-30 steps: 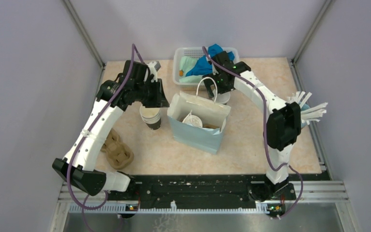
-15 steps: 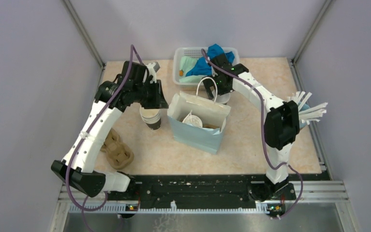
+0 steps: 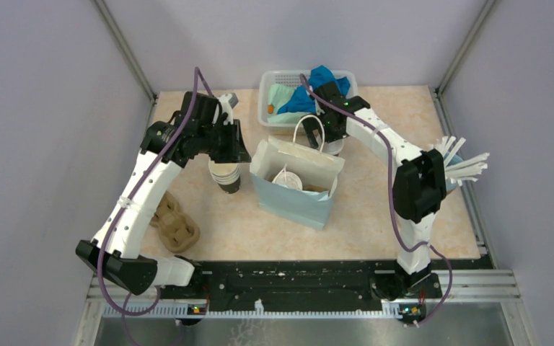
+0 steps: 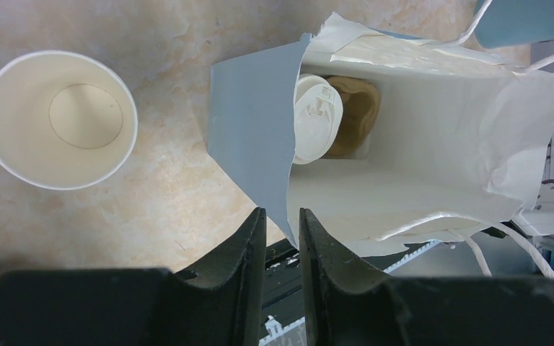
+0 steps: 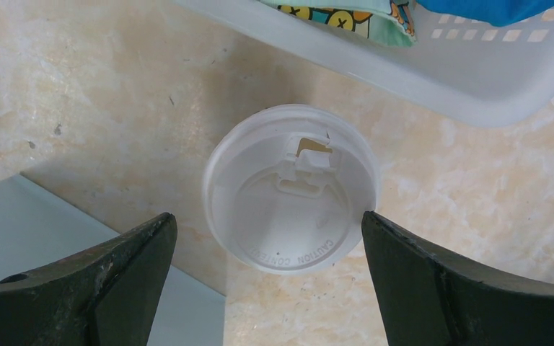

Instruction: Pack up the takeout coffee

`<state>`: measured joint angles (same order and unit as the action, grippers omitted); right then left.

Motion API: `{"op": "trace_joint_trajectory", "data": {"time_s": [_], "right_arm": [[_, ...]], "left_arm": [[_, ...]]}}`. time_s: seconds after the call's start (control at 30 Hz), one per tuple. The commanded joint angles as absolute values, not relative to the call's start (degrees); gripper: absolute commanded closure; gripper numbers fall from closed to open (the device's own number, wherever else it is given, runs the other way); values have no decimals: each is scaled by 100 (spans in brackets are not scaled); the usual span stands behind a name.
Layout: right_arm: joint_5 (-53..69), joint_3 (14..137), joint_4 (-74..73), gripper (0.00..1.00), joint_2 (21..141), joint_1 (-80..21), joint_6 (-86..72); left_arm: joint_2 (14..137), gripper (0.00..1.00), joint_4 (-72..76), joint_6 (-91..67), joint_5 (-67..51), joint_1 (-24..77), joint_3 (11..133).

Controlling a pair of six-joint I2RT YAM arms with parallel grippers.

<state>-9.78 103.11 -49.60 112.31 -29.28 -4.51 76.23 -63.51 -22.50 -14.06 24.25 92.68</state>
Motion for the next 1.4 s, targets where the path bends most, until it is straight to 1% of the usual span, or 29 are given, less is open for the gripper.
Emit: {"op": "trace_joint_trajectory", "data": {"time_s": [0.0,0.8,1.07,1.37], "right_arm": [[-919,10340,-4763,1,11086,-2845,-435],[-844,10457,-4803,1,10977,-2720,-369],[-677,10372,-4737,1,11156,-2637,-422],[-573,10439,-4817,8,11344,-2626,-396]], "left_arm": [[7479,70,-6284,-2224,-1462,2421,9422],[7541,70,-6233,-2241,-1488,2421,9416],[7563,70,-6249,-2241,-1489,2426,9448],[7561,70,-6259,-2224,-1492,2426,9439]]}}
